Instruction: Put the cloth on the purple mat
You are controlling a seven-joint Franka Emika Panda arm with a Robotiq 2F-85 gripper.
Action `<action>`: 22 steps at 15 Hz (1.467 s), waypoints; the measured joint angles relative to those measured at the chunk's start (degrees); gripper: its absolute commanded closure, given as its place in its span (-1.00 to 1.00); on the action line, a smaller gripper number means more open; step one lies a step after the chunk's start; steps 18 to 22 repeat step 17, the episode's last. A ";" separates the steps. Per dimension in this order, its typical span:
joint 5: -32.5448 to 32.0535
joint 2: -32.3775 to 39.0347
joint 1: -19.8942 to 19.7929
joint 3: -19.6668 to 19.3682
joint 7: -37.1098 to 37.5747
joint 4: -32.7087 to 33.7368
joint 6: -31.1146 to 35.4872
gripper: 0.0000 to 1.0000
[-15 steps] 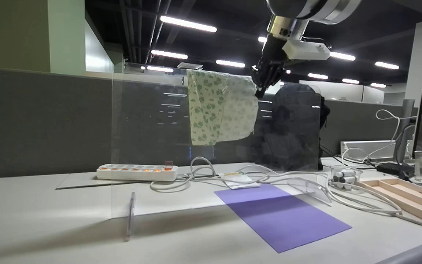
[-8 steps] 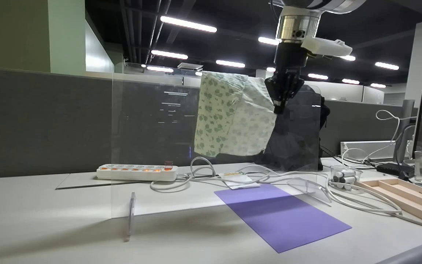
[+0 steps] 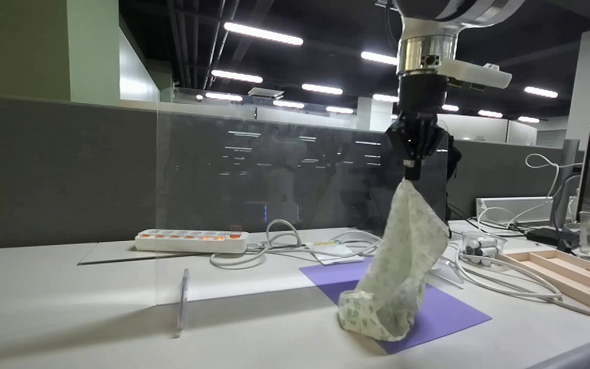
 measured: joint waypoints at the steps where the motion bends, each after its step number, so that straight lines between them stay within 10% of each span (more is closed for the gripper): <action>1: 0.04 0.39 -0.02 -0.23 0.00 0.00 -0.07 1.00; 3: 0.14 1.24 -0.03 -0.60 0.01 0.09 -0.07 1.00; 4: 0.20 1.72 -0.03 -0.76 0.03 0.22 -0.07 0.55; 15: 2.54 5.30 -1.82 -1.76 6.18 3.35 -0.88 -0.91; 22: 2.54 5.55 -2.60 -2.04 7.53 3.84 -1.20 -1.00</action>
